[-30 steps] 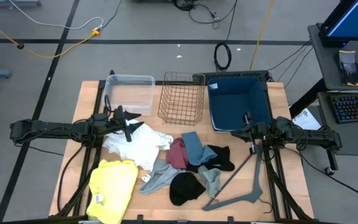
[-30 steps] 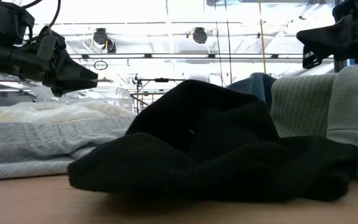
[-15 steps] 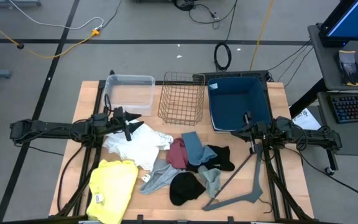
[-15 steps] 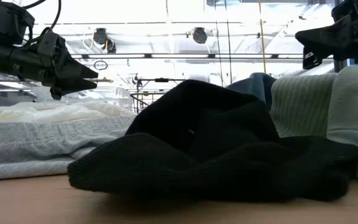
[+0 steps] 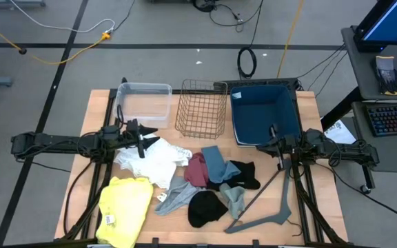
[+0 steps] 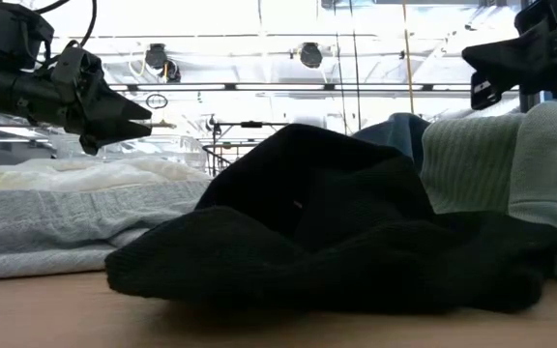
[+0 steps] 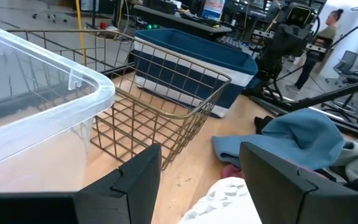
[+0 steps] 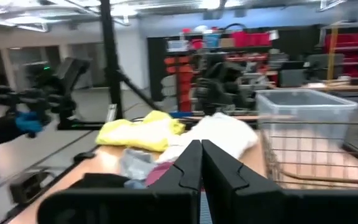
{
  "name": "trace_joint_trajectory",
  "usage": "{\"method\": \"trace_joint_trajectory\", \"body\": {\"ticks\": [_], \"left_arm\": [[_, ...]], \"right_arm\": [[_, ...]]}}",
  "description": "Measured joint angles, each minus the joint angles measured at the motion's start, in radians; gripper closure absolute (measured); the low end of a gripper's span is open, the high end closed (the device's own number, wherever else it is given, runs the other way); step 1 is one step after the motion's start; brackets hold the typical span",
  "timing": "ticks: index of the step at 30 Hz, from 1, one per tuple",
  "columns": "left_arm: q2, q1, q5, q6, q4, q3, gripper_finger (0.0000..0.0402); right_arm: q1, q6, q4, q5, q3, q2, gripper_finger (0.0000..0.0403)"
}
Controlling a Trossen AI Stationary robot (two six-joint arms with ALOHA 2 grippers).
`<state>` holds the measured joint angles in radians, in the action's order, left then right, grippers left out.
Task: Pick & Place Cloths
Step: Put the blue sock into the transparent bin
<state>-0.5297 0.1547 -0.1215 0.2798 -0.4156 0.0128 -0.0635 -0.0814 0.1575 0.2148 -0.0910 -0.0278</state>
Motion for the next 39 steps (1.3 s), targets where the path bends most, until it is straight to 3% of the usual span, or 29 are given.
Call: {"method": "trace_joint_trajectory", "body": {"ticks": [4, 11, 18, 25, 34, 39], "left_arm": [[0.0, 0.0, -0.002, -0.062, 0.0, 0.0, 0.0179], [0.0, 0.0, -0.009, -0.094, 0.0, 0.0, 0.0179], [0.0, 0.0, -0.01, -0.102, 0.001, 0.0, 0.0179], [0.0, 0.0, -0.011, -0.102, 0.001, 0.0, 0.0179], [0.0, 0.0, -0.011, -0.101, 0.001, 0.0, 0.0179], [0.0, 0.0, -0.011, -0.101, 0.001, 0.0, 0.0179]], "right_arm": [[0.0, 0.077, 0.025, 0.068, 0.0, -0.03, 0.0399], [0.0, 0.177, 0.232, 0.075, -0.001, -0.208, 0.0385], [0.016, 0.181, 0.243, 0.075, -0.101, -0.481, 0.0323], [0.126, 0.277, 0.235, 0.068, -0.249, -0.755, 0.0254], [0.317, 0.359, -0.129, -0.267, -0.506, -1.017, 0.0218], [0.374, 0.319, -0.2, -0.298, -0.568, -1.108, 0.0216]]}}
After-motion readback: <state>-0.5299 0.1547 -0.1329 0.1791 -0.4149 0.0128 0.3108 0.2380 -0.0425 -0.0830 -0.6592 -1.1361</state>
